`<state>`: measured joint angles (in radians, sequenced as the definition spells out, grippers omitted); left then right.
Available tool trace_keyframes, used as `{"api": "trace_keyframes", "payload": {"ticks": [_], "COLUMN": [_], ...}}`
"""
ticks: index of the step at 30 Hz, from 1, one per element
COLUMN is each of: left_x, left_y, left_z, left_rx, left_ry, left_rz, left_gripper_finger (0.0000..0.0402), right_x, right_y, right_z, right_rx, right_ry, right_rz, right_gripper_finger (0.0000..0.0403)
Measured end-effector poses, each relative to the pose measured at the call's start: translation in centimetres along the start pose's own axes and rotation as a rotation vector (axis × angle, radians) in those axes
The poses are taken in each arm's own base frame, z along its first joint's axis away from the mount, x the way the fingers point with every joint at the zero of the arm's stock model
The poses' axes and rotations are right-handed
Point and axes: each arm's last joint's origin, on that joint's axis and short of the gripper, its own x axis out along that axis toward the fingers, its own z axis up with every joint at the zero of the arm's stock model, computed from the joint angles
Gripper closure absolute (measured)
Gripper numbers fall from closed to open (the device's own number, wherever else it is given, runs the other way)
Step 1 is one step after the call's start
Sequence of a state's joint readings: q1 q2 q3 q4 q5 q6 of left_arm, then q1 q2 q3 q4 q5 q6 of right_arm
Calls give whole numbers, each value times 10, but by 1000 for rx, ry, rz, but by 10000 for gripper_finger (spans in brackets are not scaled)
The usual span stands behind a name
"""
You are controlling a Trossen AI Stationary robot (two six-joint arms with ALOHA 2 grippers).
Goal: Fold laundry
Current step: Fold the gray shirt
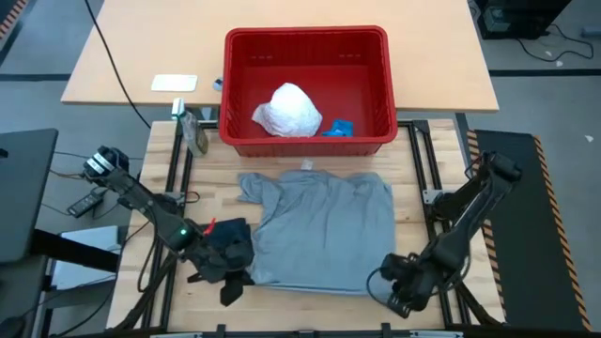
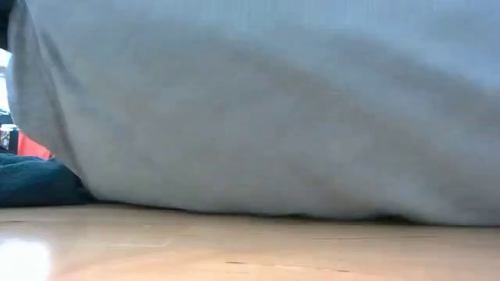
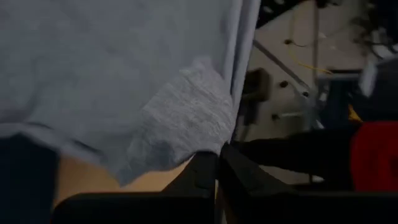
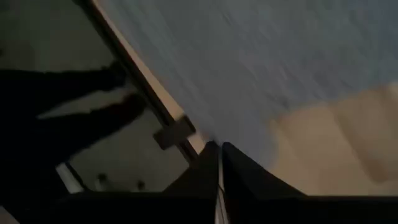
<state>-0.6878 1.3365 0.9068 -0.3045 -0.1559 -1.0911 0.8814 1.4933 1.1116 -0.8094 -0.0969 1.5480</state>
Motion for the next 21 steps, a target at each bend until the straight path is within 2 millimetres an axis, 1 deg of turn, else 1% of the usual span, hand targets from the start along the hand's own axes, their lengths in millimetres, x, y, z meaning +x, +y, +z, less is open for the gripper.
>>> {"api": "trace_keyframes", "payload": {"ticks": [2,5,8,12,14,16,19,21], "left_x": [0,1,2,2,1,0,6,15], "left_y": [2,6,15,31,43,59,84,96], "left_z": [3,10,17,28,35,41,53,63], "left_rx": [-15,-55,-94,-146,-178,-198,-203,-183], "left_ry": [-10,-24,-23,-21,-37,-73,-72,-44], "left_rz": [12,26,67,166,257,391,556,580], "left_gripper_finger": [366,330,289,241,223,210,199,198], "right_x": [7,6,-4,-22,-29,-32,-28,-20], "right_y": [2,1,-7,-25,-32,-38,-48,-56], "right_z": [1,2,6,8,10,12,18,21], "right_rx": [2,13,95,279,341,370,427,466], "right_ry": [8,3,-76,-263,-364,-445,-496,-471], "right_rz": [-10,-19,-60,-136,-157,-191,-252,-283], "right_gripper_finger": [340,296,252,206,190,179,171,171]}}
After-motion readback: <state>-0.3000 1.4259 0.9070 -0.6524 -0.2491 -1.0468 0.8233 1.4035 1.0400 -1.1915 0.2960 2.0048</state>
